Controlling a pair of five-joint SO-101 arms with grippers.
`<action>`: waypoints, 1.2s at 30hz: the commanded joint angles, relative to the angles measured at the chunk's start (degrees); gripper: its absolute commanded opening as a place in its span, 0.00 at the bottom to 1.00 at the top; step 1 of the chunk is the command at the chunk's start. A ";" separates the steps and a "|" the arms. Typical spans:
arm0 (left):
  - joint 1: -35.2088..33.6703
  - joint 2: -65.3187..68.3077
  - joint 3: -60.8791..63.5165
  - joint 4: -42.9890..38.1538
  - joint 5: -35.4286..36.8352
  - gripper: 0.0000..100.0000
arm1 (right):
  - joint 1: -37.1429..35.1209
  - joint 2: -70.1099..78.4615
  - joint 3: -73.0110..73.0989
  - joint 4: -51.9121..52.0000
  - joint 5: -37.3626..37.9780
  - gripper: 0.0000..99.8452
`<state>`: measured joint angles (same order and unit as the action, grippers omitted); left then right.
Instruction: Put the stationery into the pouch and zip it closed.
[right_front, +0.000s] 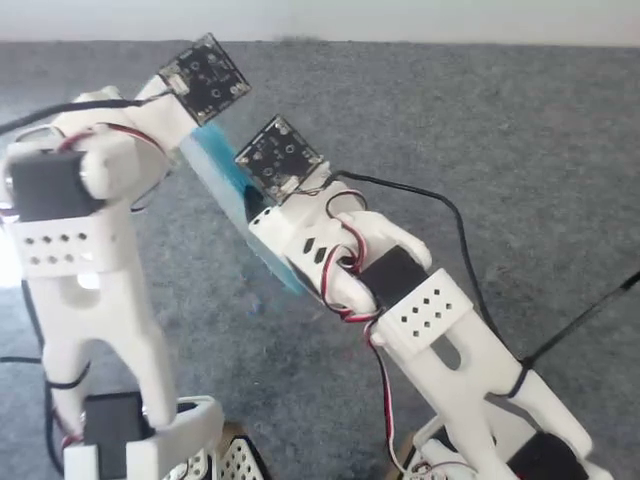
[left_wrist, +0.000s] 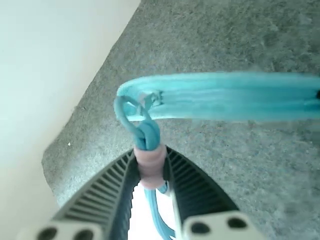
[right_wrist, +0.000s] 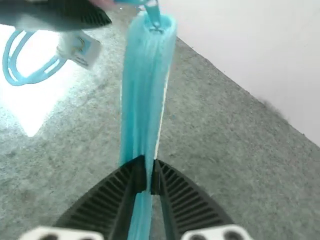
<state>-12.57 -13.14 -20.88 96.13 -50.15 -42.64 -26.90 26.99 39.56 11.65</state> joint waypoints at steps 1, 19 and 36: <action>-3.08 -2.46 1.89 -4.66 0.18 0.01 | 1.63 0.92 3.25 -0.22 1.23 0.01; -5.63 -2.90 18.95 -20.66 4.31 0.11 | 7.08 -17.71 17.85 1.80 6.95 0.01; 6.24 -2.99 28.79 -17.58 28.13 0.25 | 8.92 -29.32 24.00 5.14 7.47 0.01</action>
<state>-8.26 -13.58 6.11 82.15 -25.36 -34.02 -54.42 52.22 44.40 20.00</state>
